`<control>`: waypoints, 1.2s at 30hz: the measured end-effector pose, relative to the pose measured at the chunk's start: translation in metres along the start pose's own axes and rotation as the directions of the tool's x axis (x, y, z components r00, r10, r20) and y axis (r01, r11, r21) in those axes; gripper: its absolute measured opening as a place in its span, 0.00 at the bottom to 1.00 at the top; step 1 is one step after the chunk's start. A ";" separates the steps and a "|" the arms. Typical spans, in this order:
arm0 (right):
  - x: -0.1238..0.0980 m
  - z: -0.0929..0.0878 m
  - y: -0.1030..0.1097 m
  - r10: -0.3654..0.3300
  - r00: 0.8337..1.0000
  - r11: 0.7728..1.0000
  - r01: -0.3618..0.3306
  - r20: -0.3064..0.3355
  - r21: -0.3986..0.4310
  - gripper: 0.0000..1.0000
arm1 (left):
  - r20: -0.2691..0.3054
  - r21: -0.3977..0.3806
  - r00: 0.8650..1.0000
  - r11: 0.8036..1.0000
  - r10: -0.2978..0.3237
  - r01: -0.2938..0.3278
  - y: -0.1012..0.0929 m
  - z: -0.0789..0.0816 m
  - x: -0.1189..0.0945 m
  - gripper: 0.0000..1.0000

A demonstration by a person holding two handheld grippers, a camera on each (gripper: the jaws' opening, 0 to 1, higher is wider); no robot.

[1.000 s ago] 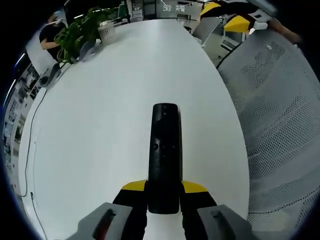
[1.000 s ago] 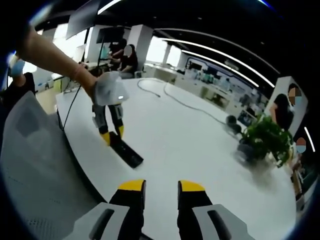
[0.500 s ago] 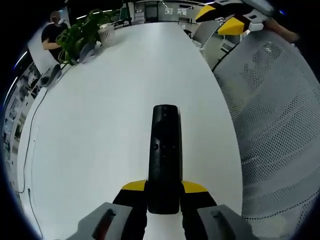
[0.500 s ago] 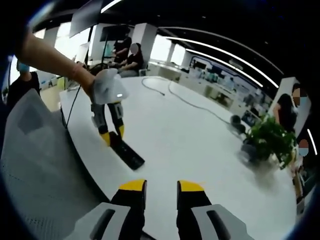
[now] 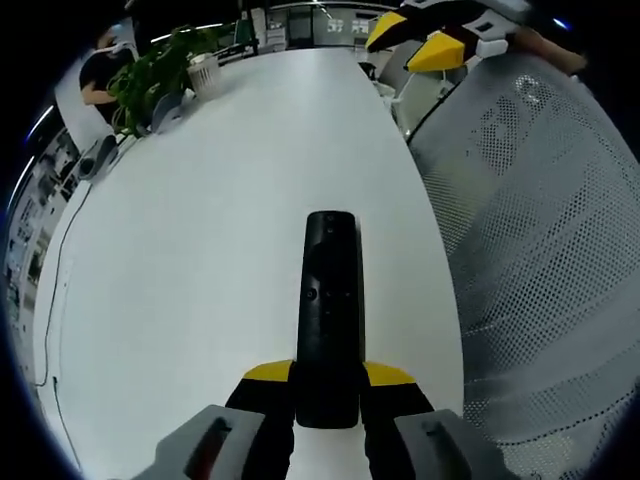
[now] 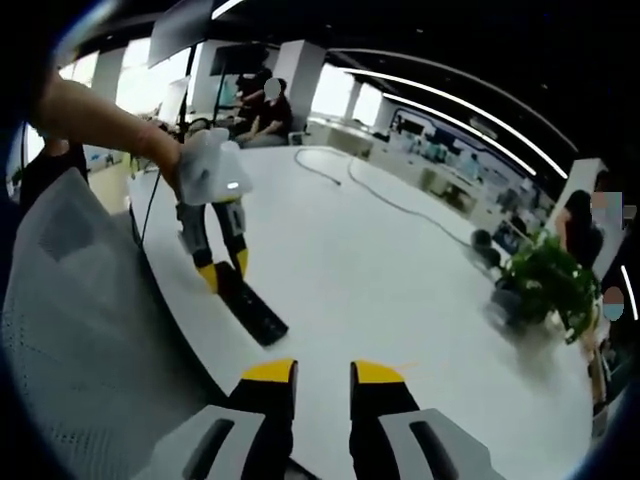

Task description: Press the specified remote control buttons in sequence, fully releasing each button before pressing the next.

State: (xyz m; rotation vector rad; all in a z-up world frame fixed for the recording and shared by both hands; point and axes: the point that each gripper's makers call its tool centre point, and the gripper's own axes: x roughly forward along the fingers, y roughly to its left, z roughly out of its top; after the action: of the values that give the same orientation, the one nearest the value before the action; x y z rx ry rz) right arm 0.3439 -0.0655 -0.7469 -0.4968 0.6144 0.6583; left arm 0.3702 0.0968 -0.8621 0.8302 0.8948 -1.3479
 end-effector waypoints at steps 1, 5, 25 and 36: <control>0.000 0.000 0.001 0.005 1.000 1.000 -0.005 -0.003 0.000 0.18 | 0.004 -0.004 1.000 1.000 0.003 -0.003 -0.001 0.000 0.000 0.25; 0.001 -0.001 0.003 0.019 1.000 1.000 -0.019 -0.010 -0.004 0.18 | 0.013 -0.011 1.000 1.000 0.006 -0.005 -0.006 0.001 0.000 0.25; 0.005 -0.009 0.045 0.293 0.954 0.953 -0.286 -0.063 0.102 0.11 | 0.050 0.008 0.999 1.000 0.014 -0.015 -0.035 0.001 0.001 0.25; 0.022 -0.013 0.046 0.358 0.922 0.934 -0.356 -0.146 0.039 0.05 | 0.011 0.064 1.000 0.998 0.025 -0.025 -0.039 0.001 0.001 0.25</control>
State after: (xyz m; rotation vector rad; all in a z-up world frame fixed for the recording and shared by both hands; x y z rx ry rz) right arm 0.3220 -0.0326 -0.7810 -0.4285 0.8637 0.9685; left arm 0.3309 0.0928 -0.8624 0.8803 0.8343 -1.3636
